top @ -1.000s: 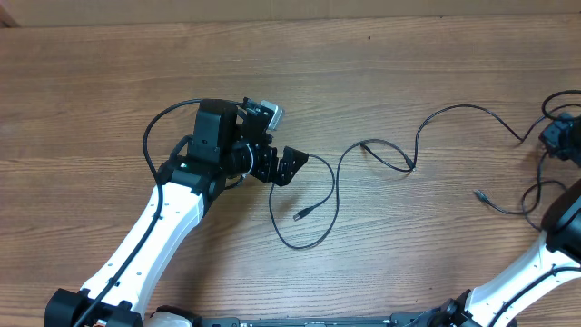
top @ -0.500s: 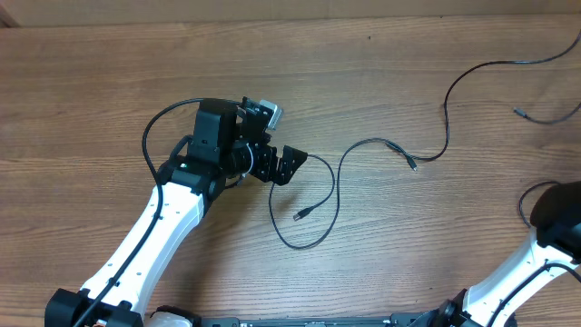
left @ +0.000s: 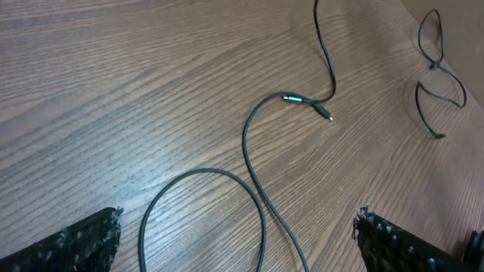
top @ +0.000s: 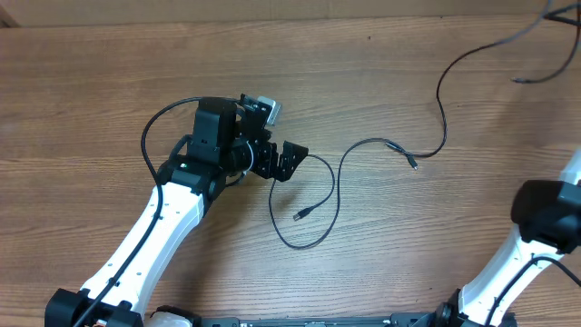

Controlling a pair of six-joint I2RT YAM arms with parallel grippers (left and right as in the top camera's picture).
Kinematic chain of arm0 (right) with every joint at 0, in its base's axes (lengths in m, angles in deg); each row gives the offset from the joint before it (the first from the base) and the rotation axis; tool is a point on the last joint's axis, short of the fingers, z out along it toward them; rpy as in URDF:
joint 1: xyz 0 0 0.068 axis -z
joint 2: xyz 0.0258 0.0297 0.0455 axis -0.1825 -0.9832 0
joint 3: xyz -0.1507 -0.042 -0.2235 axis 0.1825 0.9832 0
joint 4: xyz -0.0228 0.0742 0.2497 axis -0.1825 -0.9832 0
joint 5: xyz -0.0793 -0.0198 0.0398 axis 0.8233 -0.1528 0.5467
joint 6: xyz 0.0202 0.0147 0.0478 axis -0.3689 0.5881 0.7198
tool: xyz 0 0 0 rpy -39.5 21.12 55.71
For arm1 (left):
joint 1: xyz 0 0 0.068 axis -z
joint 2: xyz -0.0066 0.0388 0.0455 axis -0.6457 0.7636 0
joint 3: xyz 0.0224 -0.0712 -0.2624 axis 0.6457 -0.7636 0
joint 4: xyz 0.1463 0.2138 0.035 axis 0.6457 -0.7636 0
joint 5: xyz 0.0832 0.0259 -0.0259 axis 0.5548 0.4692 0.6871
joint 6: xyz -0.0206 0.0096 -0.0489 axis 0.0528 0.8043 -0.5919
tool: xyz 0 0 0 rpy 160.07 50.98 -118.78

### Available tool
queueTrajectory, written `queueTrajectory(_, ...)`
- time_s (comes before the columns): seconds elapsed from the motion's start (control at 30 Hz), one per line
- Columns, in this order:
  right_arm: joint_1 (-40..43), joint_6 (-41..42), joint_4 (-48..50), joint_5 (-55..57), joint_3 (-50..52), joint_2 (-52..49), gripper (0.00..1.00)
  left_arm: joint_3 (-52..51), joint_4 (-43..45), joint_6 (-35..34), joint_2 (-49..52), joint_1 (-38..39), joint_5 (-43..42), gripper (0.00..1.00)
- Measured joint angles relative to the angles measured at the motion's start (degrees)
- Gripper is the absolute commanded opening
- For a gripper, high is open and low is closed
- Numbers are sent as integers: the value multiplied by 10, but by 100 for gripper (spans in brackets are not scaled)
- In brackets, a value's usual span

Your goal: Untangle cables

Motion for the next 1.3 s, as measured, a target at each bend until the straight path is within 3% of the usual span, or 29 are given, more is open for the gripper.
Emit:
queueTrajectory(0.3,4,-1,4,79,0,-12,4,0,2,-6,0,0,0,100)
queueTrajectory(0.57,21,24,-61,87,-1,-100,6,0,2,-6,0,0,0,100)
queueTrajectory(0.6,21,27,-64,86,1,-116,13,0,2,-6,0,0,0,99)
queueTrajectory(0.63,21,30,-70,81,6,-135,59,0,2,-6,0,0,0,100)
queueTrajectory(0.67,21,30,-74,80,8,-144,99,0,2,-6,0,0,0,100)
queueTrajectory(0.9,8,38,-182,57,-33,-156,100,0,2,-6,0,0,0,100)
queueTrajectory(1.07,-11,43,-307,1,-80,-109,100,0,2,-6,0,0,0,100)
queueTrajectory(1.17,-31,74,-385,-38,-88,-63,100,0,2,-6,0,0,0,100)
queueTrajectory(1.3,-57,126,-414,-38,-74,-54,100,0,2,-6,0,0,0,100)
